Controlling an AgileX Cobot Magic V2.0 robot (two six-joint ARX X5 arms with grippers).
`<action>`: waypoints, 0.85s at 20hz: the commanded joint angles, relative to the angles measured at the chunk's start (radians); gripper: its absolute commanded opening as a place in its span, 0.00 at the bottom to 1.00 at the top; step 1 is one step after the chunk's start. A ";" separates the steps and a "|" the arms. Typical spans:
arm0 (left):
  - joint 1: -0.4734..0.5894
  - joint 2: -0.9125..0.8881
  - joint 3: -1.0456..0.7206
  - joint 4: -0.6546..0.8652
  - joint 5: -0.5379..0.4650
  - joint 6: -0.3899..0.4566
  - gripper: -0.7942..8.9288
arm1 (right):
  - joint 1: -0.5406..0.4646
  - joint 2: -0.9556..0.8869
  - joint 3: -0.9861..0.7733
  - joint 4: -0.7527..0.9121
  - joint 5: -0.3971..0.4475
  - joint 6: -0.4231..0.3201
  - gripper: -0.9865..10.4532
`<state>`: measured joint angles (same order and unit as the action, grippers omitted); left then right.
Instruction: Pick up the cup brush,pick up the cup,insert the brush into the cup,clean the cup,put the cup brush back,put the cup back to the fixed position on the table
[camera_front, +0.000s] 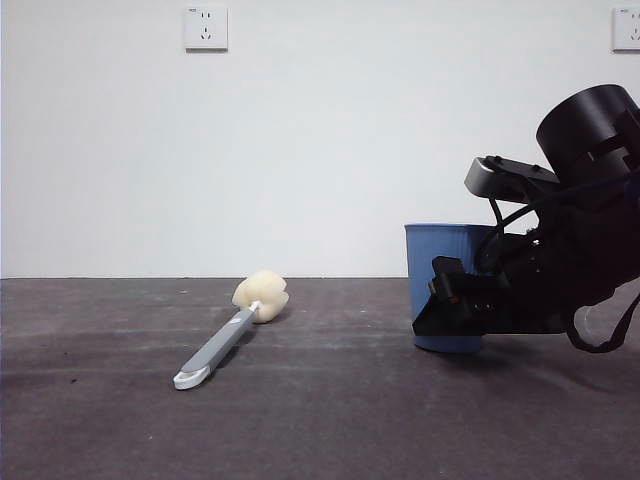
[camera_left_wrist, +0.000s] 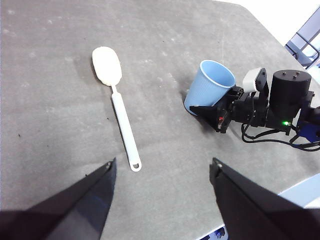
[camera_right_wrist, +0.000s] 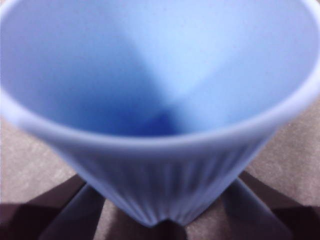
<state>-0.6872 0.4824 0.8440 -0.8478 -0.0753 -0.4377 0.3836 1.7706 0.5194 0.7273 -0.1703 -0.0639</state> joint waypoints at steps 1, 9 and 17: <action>0.002 -0.002 -0.005 -0.013 -0.002 0.001 0.40 | 0.002 0.030 -0.024 -0.080 -0.014 0.015 0.48; 0.002 -0.002 -0.005 -0.016 -0.002 0.001 0.40 | 0.002 0.020 -0.024 -0.106 -0.016 0.032 0.53; 0.002 -0.002 -0.005 -0.014 -0.003 0.002 0.40 | 0.003 -0.266 -0.024 -0.457 -0.014 0.043 0.53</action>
<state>-0.6872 0.4824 0.8440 -0.8669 -0.0757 -0.4377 0.3866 1.5158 0.5056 0.2710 -0.1841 -0.0391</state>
